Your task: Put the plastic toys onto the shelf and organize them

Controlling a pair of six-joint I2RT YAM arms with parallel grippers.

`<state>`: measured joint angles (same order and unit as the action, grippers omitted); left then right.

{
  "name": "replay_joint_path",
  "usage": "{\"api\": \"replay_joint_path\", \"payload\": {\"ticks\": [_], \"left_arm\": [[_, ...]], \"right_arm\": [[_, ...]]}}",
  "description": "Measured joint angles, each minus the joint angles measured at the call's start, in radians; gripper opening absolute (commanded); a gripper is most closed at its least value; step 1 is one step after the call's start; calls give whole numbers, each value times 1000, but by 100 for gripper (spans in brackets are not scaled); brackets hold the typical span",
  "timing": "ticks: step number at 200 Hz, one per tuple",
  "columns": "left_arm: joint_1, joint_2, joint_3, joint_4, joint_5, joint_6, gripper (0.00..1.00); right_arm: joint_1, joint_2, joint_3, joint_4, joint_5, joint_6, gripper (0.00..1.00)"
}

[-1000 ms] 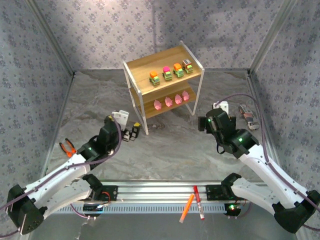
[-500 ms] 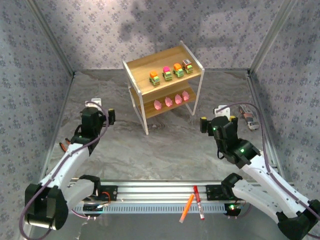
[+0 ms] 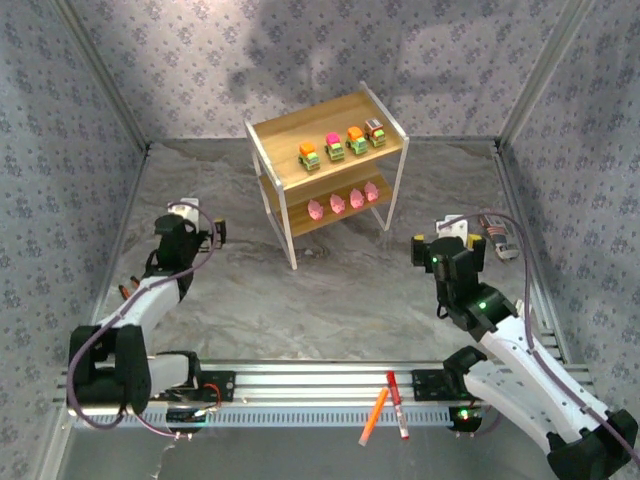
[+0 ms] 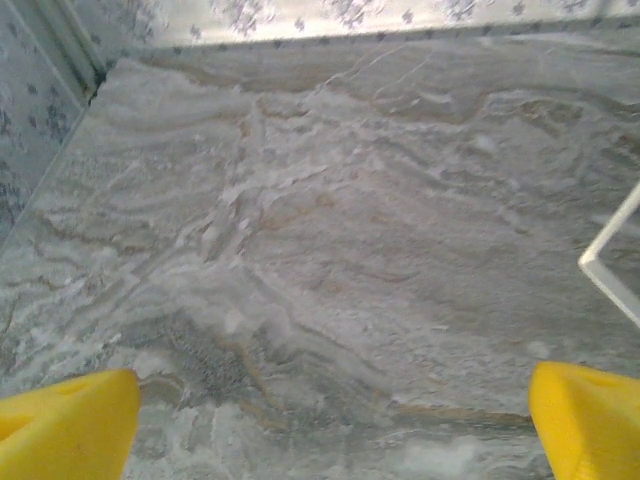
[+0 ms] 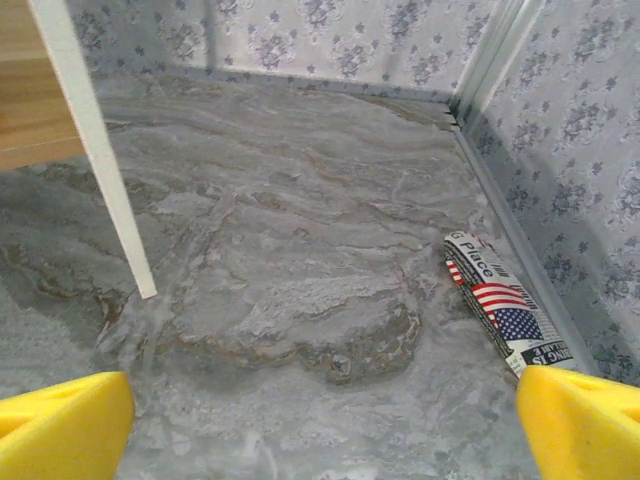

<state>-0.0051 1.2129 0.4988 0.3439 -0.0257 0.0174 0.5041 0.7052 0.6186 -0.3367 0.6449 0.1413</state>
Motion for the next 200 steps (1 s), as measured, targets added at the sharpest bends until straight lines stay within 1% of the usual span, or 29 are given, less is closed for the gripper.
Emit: {"api": "replay_joint_path", "payload": {"ticks": [22, 61, 90, 116, 164, 182, 200], "left_arm": [[45, 69, -32, 63, 36, -3, 100], [54, 143, -55, 156, 79, -7, 100], [71, 173, -57, 207, 116, -10, 100], [71, 194, -89, 304, 147, -18, 100], [71, 233, -114, 393, 177, -18, 100], [71, 268, -113, 400, 195, -17, 100], [71, 296, -113, 408, 200, -17, 99]], "right_arm": [[-42, -11, -35, 37, -7, -1, 100], [-121, -8, -95, 122, -48, -12, 100], [-180, -8, -139, 213, -112, -34, 100], [-231, 1, -182, 297, -148, -53, 100], [-298, 80, -229, 449, -213, -87, 100], [-328, 158, -239, 526, -254, -111, 100], [-336, 259, -238, 600, -293, -145, 100]]}}
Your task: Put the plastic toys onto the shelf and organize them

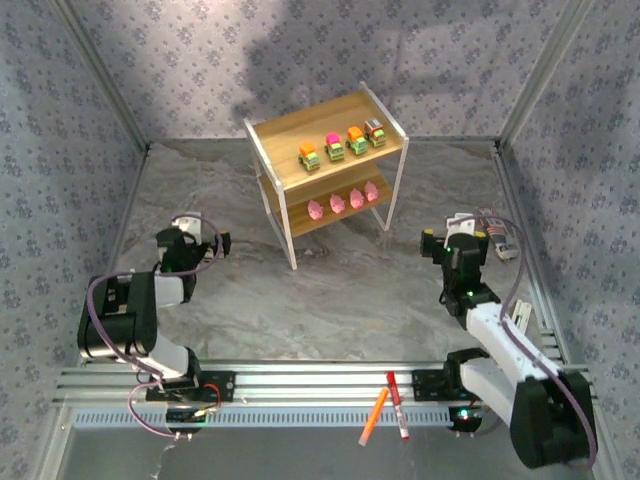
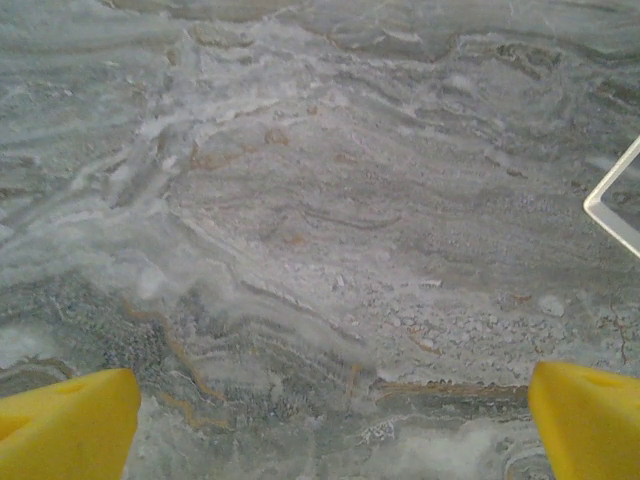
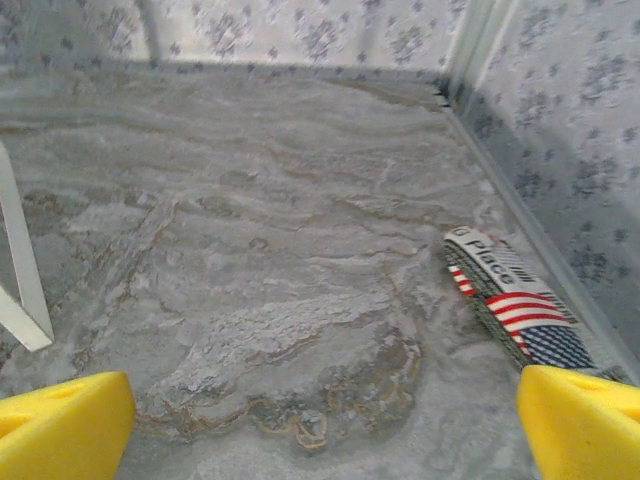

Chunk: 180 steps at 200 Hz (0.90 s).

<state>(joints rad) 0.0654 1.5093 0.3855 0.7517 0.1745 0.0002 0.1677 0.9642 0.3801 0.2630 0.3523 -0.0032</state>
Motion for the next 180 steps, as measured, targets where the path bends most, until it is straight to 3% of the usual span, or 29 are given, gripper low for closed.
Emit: {"api": "replay_joint_path", "payload": {"ticks": [109, 180], "left_arm": [[0, 21, 0, 38, -25, -1, 100], [-20, 21, 0, 38, -59, 0, 100]], "right_arm": [[-136, 293, 5, 295, -183, -68, 100], [-193, 341, 1, 374, -262, -34, 100]]}}
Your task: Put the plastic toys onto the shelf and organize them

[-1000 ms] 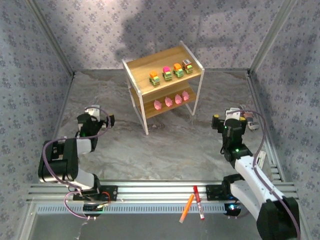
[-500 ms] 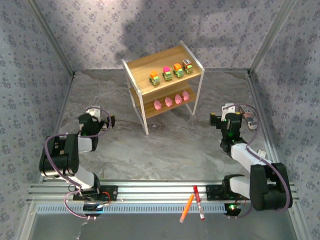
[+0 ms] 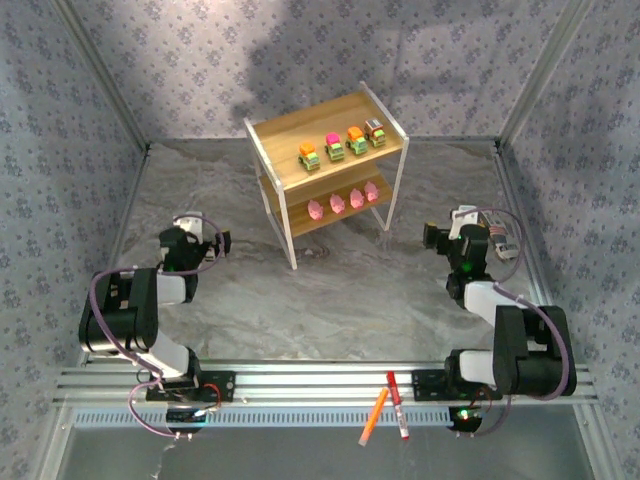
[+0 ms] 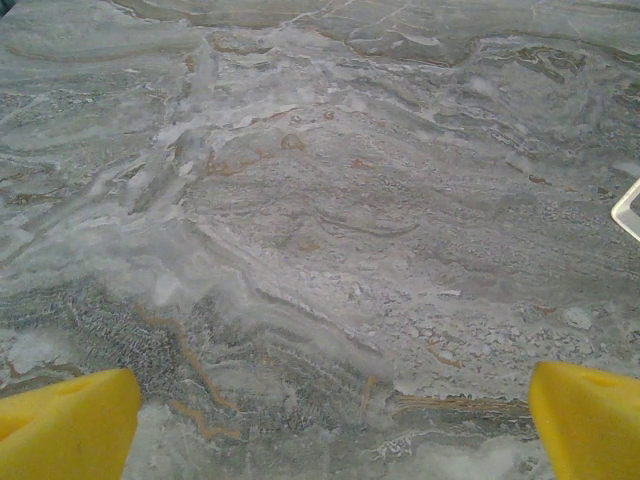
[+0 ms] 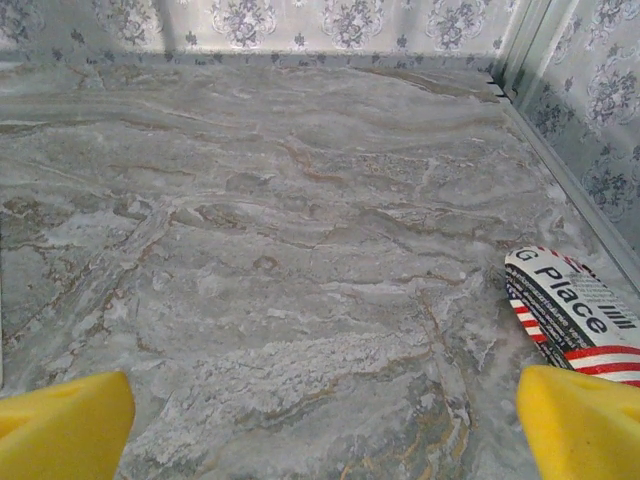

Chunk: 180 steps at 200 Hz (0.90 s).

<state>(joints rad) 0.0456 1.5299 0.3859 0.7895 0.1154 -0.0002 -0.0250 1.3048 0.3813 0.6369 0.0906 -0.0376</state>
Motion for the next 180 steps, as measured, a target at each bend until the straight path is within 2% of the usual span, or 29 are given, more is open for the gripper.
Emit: {"api": "replay_joint_path", "payload": {"ticks": [66, 101, 180], "left_arm": [[0, 0, 0, 0, 0, 0, 100], [0, 0, 0, 0, 0, 0, 100], [0, 0, 0, 0, 0, 0, 100]], "right_arm": [[1, 95, -22, 97, -32, -1, 100], [4, 200, -3, 117, -65, -5, 100], [-1, 204, 7, 115, -76, -4, 100]]}}
